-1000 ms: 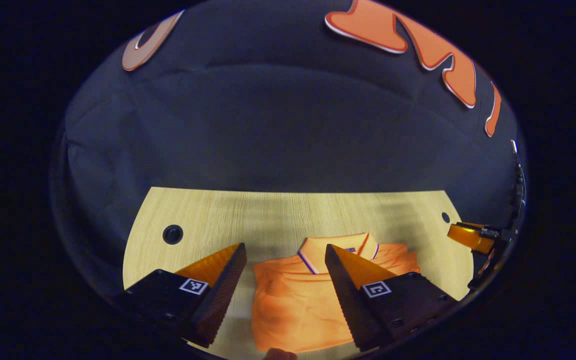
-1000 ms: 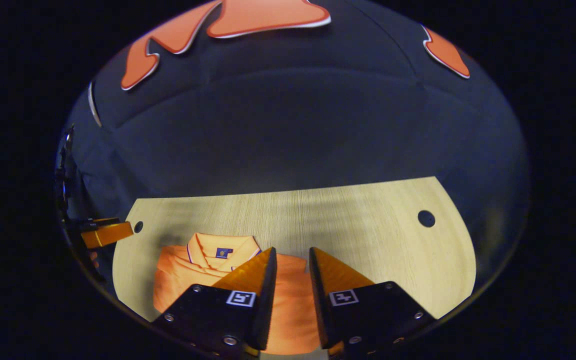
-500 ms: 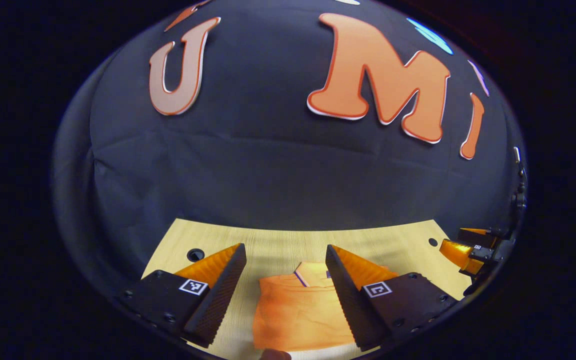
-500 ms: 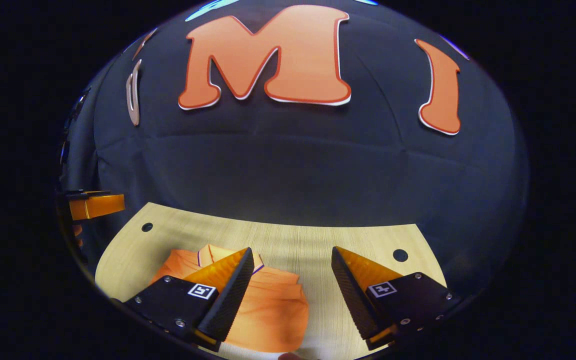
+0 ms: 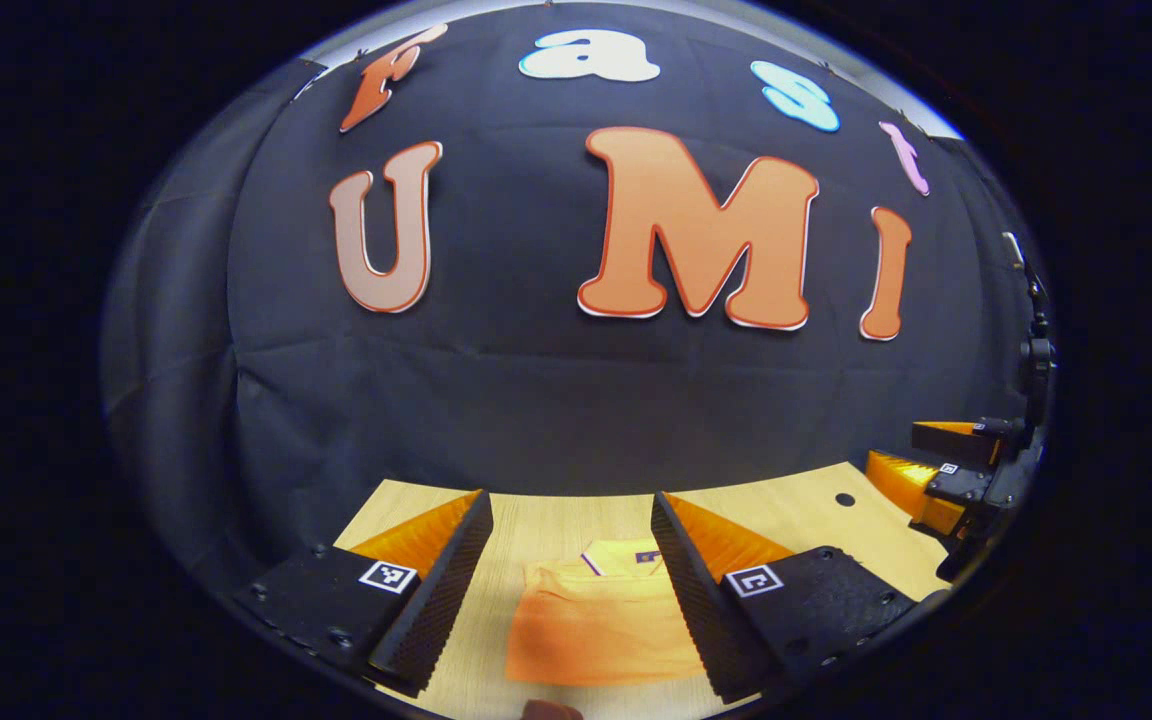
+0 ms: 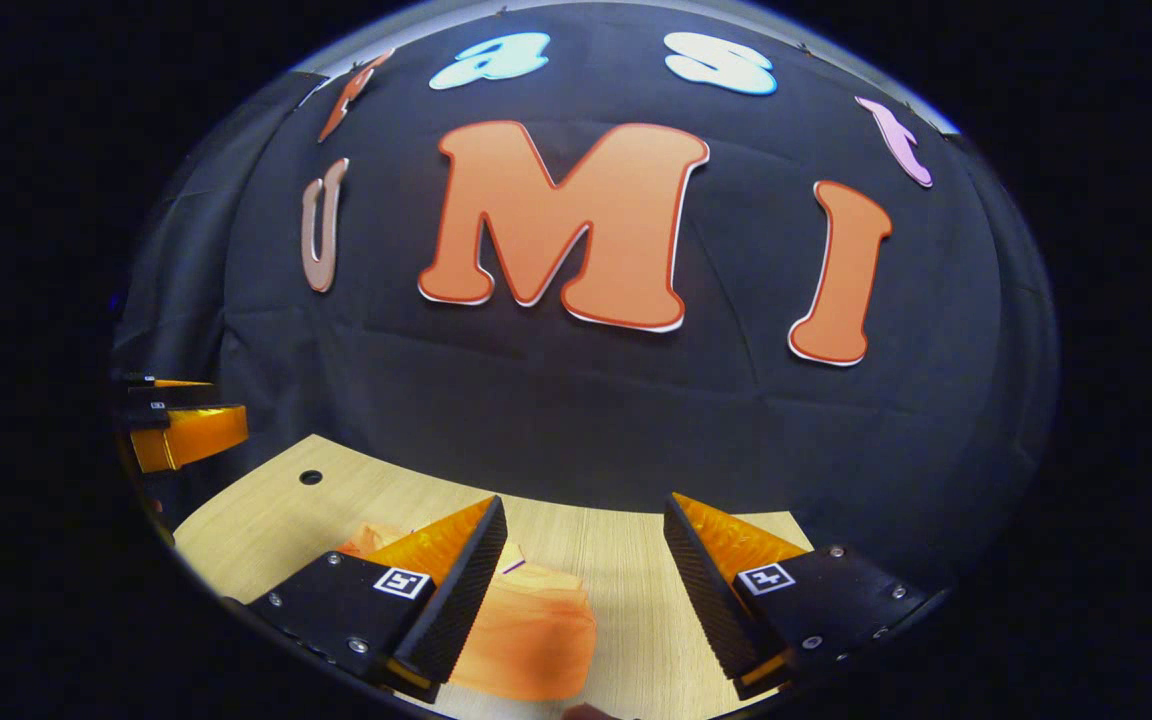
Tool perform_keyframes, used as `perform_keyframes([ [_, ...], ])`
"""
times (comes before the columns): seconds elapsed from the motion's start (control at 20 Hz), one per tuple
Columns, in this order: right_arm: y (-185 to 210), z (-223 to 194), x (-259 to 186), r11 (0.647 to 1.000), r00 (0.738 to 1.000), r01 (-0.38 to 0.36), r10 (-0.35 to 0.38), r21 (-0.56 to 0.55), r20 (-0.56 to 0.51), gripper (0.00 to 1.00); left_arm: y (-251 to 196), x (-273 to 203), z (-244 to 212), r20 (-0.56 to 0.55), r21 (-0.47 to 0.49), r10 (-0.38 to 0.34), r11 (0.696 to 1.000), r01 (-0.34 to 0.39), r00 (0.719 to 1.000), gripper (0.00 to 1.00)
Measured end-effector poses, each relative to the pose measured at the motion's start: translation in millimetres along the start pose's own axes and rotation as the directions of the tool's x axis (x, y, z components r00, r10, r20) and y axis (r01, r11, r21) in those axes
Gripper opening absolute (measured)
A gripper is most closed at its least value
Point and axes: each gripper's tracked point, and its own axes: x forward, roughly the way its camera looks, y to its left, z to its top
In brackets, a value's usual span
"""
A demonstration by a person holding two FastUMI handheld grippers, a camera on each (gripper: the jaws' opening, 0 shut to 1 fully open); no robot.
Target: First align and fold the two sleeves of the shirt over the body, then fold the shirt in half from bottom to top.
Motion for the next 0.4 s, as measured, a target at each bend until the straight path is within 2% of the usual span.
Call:
perform_keyframes([
  [0.1, 8.4, 10.1, -14.5, 1.000, 0.999, -0.010, 0.010, -0.006, 0.046, 0.96, -3.5, -25.6, 5.9, 0.055, -0.002, 0.014, 1.000, -0.014, 0.998, 0.96],
  [0.15, 11.3, 16.8, -21.8, 1.000, 0.997, -0.013, 0.013, -0.006, 0.081, 0.97, -4.0, -37.5, 8.6, 0.078, -0.004, 0.026, 1.000, -0.026, 0.997, 0.92],
  [0.2, 16.0, 22.3, -30.3, 1.000, 0.994, -0.016, 0.017, -0.011, 0.108, 0.97, -4.5, -52.2, 10.9, 0.099, 0.000, 0.037, 0.999, -0.037, 0.994, 0.96],
  [0.4, 28.0, 39.3, -65.2, 0.998, 0.980, -0.059, 0.064, -0.033, 0.188, 0.98, 4.8, -86.8, 22.4, 0.152, 0.008, 0.096, 0.995, -0.098, 0.984, 0.96],
])
